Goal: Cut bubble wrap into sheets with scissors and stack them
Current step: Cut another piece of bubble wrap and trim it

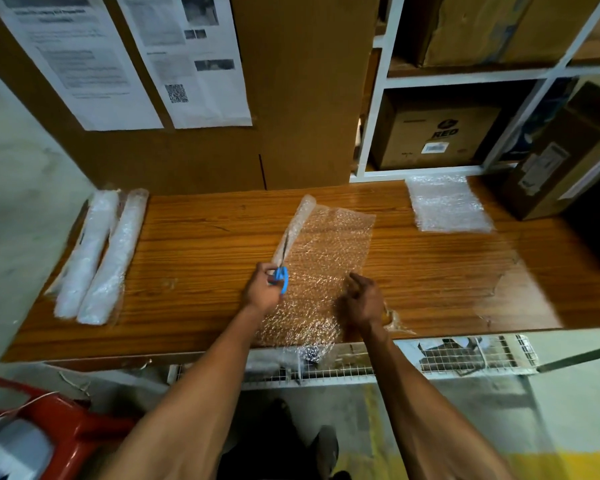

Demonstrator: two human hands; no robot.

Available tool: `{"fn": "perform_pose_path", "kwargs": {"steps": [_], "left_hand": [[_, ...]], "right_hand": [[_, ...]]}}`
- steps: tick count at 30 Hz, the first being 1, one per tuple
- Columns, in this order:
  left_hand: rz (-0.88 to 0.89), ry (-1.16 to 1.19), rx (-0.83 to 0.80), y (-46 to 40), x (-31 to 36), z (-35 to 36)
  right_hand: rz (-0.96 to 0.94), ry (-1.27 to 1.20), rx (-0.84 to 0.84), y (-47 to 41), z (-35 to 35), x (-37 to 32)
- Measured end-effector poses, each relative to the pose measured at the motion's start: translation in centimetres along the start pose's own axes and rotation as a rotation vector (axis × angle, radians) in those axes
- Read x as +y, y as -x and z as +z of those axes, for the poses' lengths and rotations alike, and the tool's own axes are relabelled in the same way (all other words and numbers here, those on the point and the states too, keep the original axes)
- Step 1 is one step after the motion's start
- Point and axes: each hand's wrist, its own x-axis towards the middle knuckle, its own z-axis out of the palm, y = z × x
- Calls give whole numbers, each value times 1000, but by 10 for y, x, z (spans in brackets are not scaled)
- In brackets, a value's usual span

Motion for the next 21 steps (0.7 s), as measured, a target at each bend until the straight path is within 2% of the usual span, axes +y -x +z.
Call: {"fn": "perform_pose_path", "kwargs": {"steps": [2,4,6,7,9,11,13,16,19,21], "left_hand": [[-16,-38,-74,3,-4,4],[-51,-39,-76,1,-6,2],[-38,-70,28,0,-4,-6],[-6,-121,101,-3,-4,-12],[41,-177,255,-9,-6,-27],[48,-96,310,-16,-10,-39],[19,61,243,-16,-10,-45],[6,233,90,-2,-1,-42],[-35,259,-76,11,4,-34],[-94,225,-174,15,3,-31]], "right_hand": [[-7,121,-37,5,1,0],[37,152,-59,6,1,6],[54,136,-76,7,2,9],[74,35,-52,9,1,8],[124,-1,28,8,0,8],[83,53,-3,8,-3,4],[50,205,-12,12,-2,0],[-3,252,25,21,13,-8],[-192,441,-23,31,40,-17],[-223,480,-113,37,56,-18]]}}
